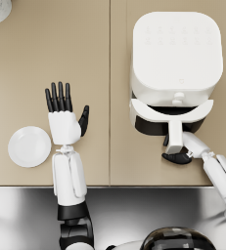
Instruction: Pick up the carrot and place it into the air fryer
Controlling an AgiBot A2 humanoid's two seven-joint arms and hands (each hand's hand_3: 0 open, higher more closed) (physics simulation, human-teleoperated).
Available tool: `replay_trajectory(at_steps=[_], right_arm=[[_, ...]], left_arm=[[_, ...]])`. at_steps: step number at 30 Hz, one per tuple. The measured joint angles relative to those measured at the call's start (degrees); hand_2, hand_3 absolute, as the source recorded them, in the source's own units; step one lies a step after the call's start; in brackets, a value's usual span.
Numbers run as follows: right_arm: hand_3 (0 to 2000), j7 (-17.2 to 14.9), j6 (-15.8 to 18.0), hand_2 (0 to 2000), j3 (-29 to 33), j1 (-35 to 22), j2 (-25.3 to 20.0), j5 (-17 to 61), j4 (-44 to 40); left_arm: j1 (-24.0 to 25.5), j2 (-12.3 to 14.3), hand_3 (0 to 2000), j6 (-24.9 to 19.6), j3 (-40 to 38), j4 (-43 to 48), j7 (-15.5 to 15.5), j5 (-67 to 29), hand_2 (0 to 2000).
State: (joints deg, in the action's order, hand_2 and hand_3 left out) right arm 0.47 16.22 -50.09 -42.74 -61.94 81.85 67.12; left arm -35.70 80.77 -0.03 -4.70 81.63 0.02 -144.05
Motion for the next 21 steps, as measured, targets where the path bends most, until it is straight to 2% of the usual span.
replay_trajectory(at_steps=[4,7,13,21], right_arm=[[2000,0.4,-3.8,2000,0.0,-3.0,-3.6,0.0,-7.0],[2000,0.4,-4.4,2000,0.0,-5.8,-6.3,0.1,-12.3],[2000,0.9,0.3,2000,4.5,-5.7,-8.7,0.0,-15.1],[2000,1.2,1.4,2000,5.6,-5.6,-9.1,0.0,-15.5]], left_arm=[[0.0,-0.1,0,0.0,0.7,0.0,0.0,0.0,0],[0.4,-0.1,0,0.0,1.3,0.5,0.0,0.0,0],[0.7,-0.1,0,0.0,1.8,0.8,0.0,0.0,0],[0.7,-0.1,0,0.0,1.8,0.8,0.0,0.0,0]])
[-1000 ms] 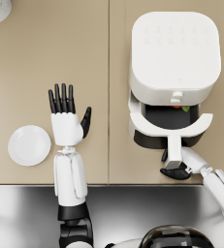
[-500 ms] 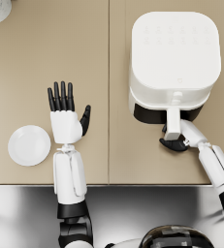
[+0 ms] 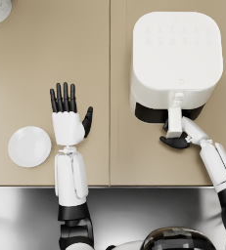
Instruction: Pick up the carrot and place it into the air fryer
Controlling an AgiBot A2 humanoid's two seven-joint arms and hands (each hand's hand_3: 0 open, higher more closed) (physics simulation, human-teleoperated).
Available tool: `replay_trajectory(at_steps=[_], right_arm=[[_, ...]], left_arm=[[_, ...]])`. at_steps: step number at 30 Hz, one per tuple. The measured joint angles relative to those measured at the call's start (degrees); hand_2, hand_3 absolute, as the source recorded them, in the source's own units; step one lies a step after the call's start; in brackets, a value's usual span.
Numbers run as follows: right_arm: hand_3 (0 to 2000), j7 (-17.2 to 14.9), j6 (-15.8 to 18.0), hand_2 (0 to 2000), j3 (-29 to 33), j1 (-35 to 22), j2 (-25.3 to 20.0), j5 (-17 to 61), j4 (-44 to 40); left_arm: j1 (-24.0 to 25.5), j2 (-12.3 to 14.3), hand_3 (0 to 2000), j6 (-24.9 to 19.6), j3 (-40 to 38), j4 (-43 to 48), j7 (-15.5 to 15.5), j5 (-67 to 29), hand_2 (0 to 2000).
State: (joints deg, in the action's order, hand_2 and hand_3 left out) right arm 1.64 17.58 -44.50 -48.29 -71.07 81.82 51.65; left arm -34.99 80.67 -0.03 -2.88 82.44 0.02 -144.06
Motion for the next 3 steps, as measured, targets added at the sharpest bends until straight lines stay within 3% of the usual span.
replay_trajectory(at_steps=[3], right_arm=[[2000,0.1,0.1,2000,0.1,0.0,0.0,0.0,0.0]], left_arm=[[0.0,0.0,0,0.0,0.0,0.0,0.0,0.0,0]])
